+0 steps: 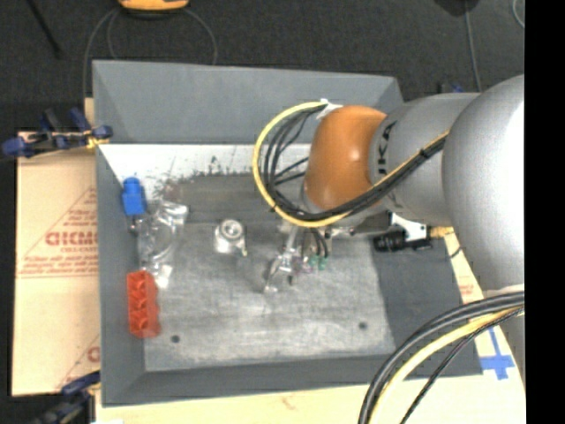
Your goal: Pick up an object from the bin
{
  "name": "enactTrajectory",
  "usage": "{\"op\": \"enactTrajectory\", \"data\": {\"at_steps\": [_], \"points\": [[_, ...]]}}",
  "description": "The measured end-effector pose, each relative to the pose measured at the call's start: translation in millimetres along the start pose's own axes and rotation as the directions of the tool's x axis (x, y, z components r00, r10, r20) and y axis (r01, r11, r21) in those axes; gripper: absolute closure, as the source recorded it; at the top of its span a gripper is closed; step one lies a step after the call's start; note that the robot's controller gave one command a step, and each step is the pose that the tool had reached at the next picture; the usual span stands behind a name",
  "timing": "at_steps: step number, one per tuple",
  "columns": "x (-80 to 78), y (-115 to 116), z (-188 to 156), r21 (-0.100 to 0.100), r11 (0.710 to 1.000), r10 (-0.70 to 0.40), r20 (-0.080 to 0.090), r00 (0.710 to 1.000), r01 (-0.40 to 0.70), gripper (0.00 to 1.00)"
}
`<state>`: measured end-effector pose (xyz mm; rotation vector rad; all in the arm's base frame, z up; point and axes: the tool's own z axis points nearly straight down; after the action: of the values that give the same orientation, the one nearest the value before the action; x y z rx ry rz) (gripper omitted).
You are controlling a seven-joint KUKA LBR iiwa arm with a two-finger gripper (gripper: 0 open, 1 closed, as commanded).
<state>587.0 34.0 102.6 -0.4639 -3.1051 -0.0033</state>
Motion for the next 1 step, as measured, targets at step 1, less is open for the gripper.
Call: {"op": "enactTrajectory", "data": {"at_steps": [1], "points": [[-35.3, -14.0, 7.1, -0.001, 0.993, 0.117, 0.007, 0.993, -0.117, 0.00]]}}
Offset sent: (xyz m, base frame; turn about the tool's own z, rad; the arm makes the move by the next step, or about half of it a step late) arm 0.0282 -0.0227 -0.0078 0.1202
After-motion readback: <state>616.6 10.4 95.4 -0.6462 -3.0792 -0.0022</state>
